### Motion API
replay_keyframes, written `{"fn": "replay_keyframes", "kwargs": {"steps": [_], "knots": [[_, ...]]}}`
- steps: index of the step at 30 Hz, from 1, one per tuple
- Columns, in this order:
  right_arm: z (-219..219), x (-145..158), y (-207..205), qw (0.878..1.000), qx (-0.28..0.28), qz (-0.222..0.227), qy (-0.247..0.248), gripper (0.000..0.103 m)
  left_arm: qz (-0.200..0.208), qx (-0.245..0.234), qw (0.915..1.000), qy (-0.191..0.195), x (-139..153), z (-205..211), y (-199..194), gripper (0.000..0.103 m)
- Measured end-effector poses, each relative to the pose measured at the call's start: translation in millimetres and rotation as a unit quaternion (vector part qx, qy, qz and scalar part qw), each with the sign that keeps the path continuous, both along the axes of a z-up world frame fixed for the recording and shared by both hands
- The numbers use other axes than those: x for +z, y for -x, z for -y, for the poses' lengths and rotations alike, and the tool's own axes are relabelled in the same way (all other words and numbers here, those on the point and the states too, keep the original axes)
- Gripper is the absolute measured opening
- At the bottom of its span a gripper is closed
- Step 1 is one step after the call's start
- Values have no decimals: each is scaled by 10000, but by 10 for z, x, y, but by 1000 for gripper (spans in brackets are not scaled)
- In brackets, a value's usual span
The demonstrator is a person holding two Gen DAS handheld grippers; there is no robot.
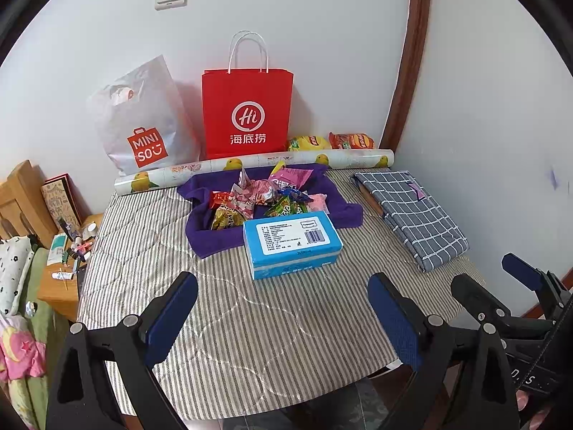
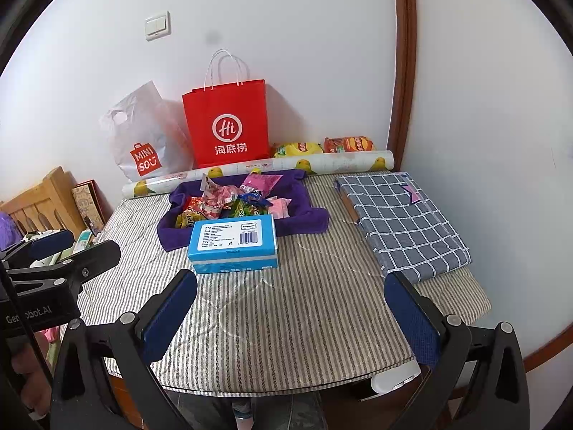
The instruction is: Organize snacks
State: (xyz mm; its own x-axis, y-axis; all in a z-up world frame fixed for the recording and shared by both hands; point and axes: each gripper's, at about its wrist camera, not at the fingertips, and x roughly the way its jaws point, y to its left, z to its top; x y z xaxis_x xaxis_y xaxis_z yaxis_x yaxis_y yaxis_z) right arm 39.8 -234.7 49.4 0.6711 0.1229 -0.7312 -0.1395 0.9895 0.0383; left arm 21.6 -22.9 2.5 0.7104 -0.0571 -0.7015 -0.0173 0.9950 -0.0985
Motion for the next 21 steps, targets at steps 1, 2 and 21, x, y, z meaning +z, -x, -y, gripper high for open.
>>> {"fn": "replay_keyframes", "kwargs": {"steps": [1,2,21], "knots": [[3,3,4,10000,-4,0,-10,103,1,-8,10000,4,-1,-2,0,96],[5,5,7,10000,-9,0,-19,103,1,-11,10000,8,1,2,3,96],[13,3,13,10000,-18,3,-29,103,-15,15,10000,23,-18,8,9,96]]}}
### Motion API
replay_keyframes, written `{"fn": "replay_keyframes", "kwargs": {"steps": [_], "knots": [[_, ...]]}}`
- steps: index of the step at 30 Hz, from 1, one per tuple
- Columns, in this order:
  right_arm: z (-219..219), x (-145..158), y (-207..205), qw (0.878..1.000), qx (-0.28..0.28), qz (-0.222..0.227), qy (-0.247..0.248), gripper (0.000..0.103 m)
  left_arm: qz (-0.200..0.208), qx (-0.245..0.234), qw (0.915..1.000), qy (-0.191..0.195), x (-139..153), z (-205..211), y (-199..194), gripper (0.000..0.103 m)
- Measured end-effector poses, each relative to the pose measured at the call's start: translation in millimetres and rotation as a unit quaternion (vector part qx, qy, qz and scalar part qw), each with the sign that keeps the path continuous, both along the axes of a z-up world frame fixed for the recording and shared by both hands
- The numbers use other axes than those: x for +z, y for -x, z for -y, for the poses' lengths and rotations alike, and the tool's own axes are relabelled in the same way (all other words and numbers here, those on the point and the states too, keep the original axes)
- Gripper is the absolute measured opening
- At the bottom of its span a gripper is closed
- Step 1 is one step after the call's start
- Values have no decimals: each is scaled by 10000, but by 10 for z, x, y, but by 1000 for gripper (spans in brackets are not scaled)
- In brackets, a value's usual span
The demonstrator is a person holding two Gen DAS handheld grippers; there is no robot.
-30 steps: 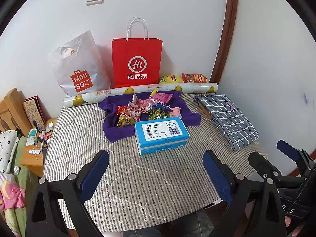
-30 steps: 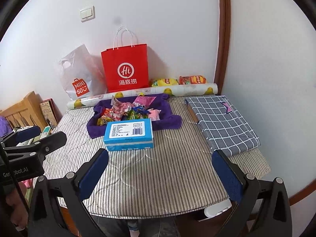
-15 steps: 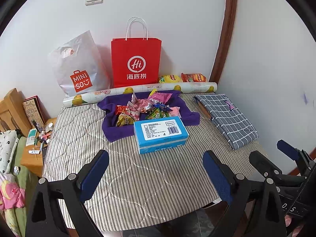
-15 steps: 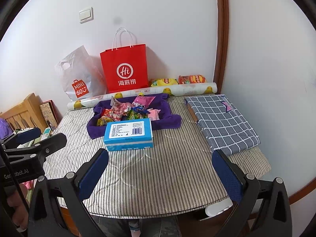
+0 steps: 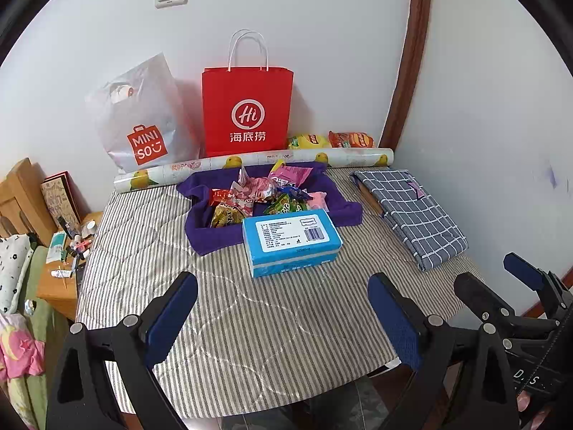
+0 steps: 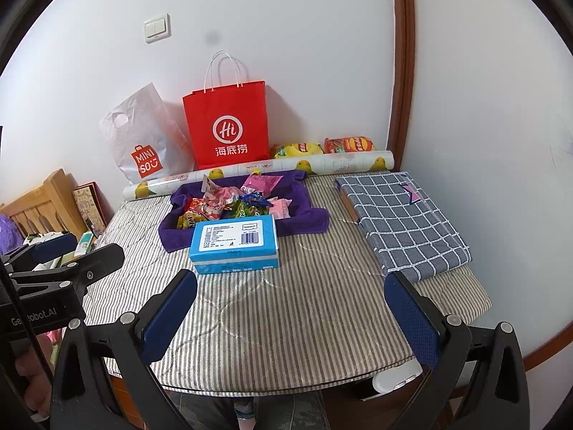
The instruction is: Organize snacks
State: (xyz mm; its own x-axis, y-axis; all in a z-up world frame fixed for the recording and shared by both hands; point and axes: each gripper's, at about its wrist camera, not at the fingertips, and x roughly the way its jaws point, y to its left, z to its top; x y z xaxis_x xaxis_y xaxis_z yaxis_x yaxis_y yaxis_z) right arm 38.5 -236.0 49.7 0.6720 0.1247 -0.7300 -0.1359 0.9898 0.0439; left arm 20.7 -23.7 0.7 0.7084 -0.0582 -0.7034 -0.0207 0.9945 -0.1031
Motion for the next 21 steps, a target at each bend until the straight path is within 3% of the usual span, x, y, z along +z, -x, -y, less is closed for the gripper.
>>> {"fn": "replay_keyframes", "kwargs": {"steps": [21], "knots": [[-10,7,18,10000,17,5,14,103,6,6,10000,2,-6,-15,9,96]]}}
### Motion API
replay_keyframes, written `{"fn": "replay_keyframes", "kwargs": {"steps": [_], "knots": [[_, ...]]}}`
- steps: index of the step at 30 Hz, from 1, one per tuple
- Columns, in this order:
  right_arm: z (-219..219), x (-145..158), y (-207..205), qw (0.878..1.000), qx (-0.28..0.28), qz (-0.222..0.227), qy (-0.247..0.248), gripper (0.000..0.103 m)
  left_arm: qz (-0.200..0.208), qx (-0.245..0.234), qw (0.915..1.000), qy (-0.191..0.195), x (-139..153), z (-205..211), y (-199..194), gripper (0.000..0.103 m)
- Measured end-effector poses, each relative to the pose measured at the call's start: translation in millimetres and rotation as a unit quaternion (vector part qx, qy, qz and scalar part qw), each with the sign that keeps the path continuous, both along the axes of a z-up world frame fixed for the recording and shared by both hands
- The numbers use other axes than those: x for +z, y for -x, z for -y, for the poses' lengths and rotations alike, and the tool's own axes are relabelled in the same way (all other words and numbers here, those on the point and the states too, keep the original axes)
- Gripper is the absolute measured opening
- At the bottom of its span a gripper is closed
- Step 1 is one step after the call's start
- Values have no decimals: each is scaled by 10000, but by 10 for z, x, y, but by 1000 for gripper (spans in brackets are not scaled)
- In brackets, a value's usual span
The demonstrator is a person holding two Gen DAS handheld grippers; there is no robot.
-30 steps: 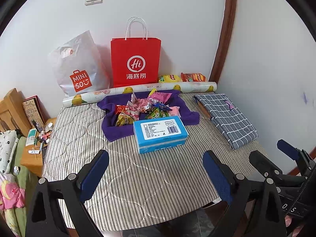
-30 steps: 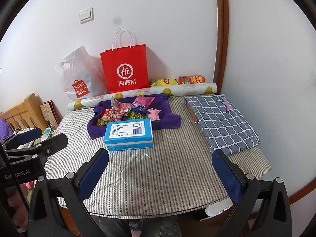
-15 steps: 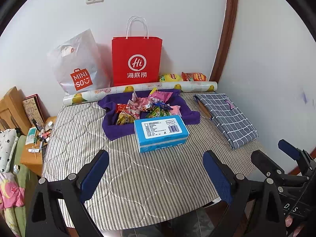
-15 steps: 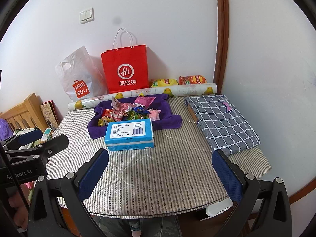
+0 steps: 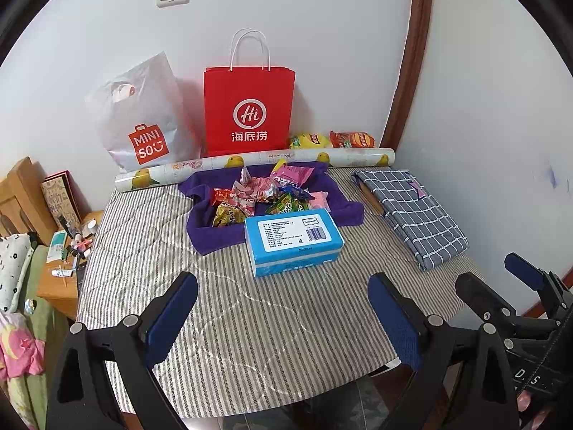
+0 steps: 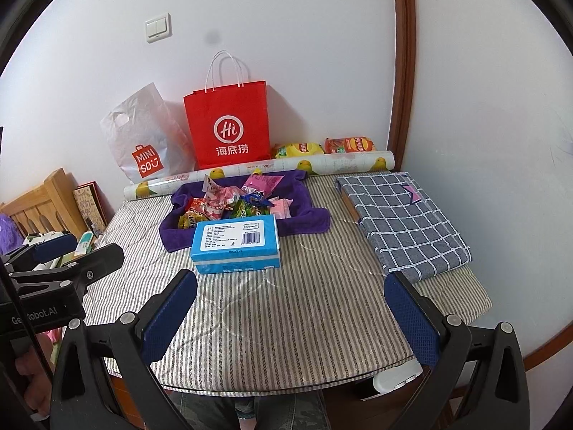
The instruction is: Organize snacks
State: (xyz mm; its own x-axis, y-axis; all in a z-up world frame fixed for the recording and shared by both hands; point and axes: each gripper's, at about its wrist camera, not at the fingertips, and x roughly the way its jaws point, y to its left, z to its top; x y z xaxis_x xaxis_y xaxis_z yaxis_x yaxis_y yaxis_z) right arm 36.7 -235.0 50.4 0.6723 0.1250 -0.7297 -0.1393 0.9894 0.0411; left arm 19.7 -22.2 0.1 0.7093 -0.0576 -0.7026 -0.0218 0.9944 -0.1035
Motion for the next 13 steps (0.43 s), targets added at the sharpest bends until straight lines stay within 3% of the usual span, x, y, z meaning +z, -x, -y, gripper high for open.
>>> {"fn": "replay_keyframes", "kwargs": {"steps": [13], "knots": [[-61,51,5,10000,61,64,-16,103,34,76,9999,-71,-10,-77,-20,96]]}}
